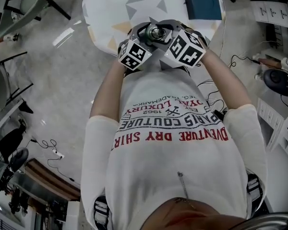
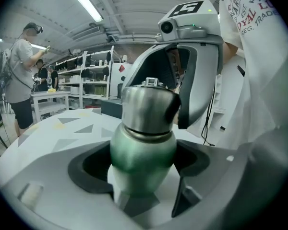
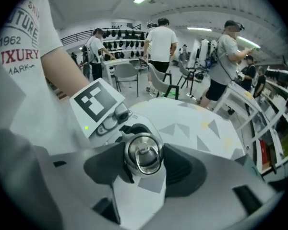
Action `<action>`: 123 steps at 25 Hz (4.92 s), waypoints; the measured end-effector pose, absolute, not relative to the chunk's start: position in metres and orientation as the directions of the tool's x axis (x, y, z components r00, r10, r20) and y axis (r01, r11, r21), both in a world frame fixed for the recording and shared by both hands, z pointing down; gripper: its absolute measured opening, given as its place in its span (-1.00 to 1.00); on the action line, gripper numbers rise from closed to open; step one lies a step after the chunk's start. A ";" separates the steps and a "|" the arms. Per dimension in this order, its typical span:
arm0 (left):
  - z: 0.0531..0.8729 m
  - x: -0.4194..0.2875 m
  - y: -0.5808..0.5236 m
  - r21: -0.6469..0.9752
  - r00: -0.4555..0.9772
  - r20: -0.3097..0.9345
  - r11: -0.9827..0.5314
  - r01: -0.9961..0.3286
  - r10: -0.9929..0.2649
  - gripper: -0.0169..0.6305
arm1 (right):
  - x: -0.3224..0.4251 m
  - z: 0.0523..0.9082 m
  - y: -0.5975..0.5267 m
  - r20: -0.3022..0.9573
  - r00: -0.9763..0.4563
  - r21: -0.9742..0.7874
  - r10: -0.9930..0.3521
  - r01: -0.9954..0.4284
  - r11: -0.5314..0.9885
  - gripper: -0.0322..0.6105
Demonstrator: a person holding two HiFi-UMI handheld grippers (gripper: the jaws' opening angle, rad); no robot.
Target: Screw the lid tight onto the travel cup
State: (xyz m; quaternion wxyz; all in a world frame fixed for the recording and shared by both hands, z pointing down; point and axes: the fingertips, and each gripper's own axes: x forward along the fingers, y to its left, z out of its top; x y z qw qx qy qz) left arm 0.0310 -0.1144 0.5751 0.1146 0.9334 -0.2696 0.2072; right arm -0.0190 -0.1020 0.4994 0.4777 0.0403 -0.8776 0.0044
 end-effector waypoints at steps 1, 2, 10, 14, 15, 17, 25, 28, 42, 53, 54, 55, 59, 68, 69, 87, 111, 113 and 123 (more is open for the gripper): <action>0.575 0.031 -0.114 0.102 0.770 0.448 -0.830 -0.549 -0.454 0.25 | -0.019 0.499 -0.103 0.836 -0.541 0.031 -0.086 -0.109 0.994 -0.14; 0.575 0.031 -0.114 0.102 0.771 0.448 -0.831 -0.546 -0.452 0.25 | -0.019 0.499 -0.103 0.834 -0.542 0.033 -0.102 -0.134 0.990 -0.14; 0.577 0.031 -0.113 0.106 0.782 0.447 -0.843 -0.528 -0.434 0.26 | -0.020 0.497 -0.103 0.831 -0.554 0.068 -0.055 0.003 0.998 0.00; 0.576 0.032 -0.113 0.106 0.787 0.450 -0.850 -0.517 -0.422 0.25 | -0.017 0.488 -0.094 0.821 -0.565 0.074 0.086 0.255 0.964 0.03; 0.576 0.032 -0.112 0.106 0.788 0.452 -0.852 -0.513 -0.419 0.25 | -0.017 0.487 -0.091 0.820 -0.557 0.066 0.127 0.314 0.947 0.03; 0.576 0.032 -0.112 0.106 0.790 0.454 -0.856 -0.507 -0.412 0.25 | -0.016 0.487 -0.087 0.830 -0.525 0.049 0.187 0.404 0.913 0.03; 0.576 0.032 -0.112 0.110 0.799 0.464 -0.870 -0.481 -0.383 0.26 | -0.013 0.499 -0.088 0.844 -0.462 0.018 0.273 0.533 0.846 -0.12; 0.576 0.032 -0.112 0.112 0.800 0.464 -0.870 -0.480 -0.382 0.26 | -0.013 0.497 -0.089 0.830 -0.490 0.022 0.266 0.505 0.863 -0.12; 0.577 0.032 -0.112 0.127 0.805 0.450 -0.865 -0.486 -0.387 0.26 | -0.015 0.495 -0.099 0.706 -0.705 0.060 -0.067 -0.035 0.998 -0.12; 0.579 0.031 -0.112 0.130 0.808 0.447 -0.866 -0.483 -0.384 0.27 | -0.010 0.497 -0.090 0.709 -0.704 0.047 -0.031 0.004 0.999 0.02; 0.579 0.031 -0.112 0.131 0.807 0.450 -0.866 -0.483 -0.382 0.27 | -0.009 0.495 -0.090 0.713 -0.701 0.051 -0.012 0.036 0.998 0.04; 0.579 0.031 -0.111 0.132 0.807 0.453 -0.867 -0.481 -0.379 0.26 | -0.009 0.492 -0.091 0.717 -0.697 0.062 0.003 0.068 0.996 0.04; 0.578 0.032 -0.110 0.135 0.807 0.459 -0.869 -0.476 -0.371 0.27 | -0.001 0.491 -0.093 0.797 -0.599 0.121 0.084 0.295 0.948 0.04; 0.578 0.037 -0.110 0.133 0.808 0.469 -0.875 -0.465 -0.358 0.27 | -0.001 0.494 -0.085 0.865 -0.437 0.061 0.249 0.582 0.811 -0.04; 0.577 0.037 -0.111 0.136 0.809 0.467 -0.875 -0.465 -0.357 0.27 | -0.002 0.494 -0.086 0.864 -0.434 0.057 0.254 0.587 0.807 -0.09; 0.576 0.032 -0.113 0.141 0.818 0.451 -0.876 -0.462 -0.358 0.27 | -0.011 0.490 -0.095 0.689 -0.721 0.143 -0.077 0.031 0.989 -0.10; 0.579 0.035 -0.110 0.157 0.820 0.457 -0.875 -0.457 -0.346 0.28 | -0.004 0.492 -0.083 0.876 -0.401 0.061 0.267 0.642 0.764 -0.01; 0.578 0.035 -0.110 0.158 0.821 0.457 -0.877 -0.454 -0.343 0.28 | -0.004 0.496 -0.083 0.892 -0.365 0.061 0.267 0.682 0.728 -0.01; 0.580 0.036 -0.111 0.163 0.822 0.456 -0.877 -0.453 -0.340 0.28 | -0.007 0.501 -0.087 0.865 -0.432 0.058 0.254 0.590 0.806 -0.12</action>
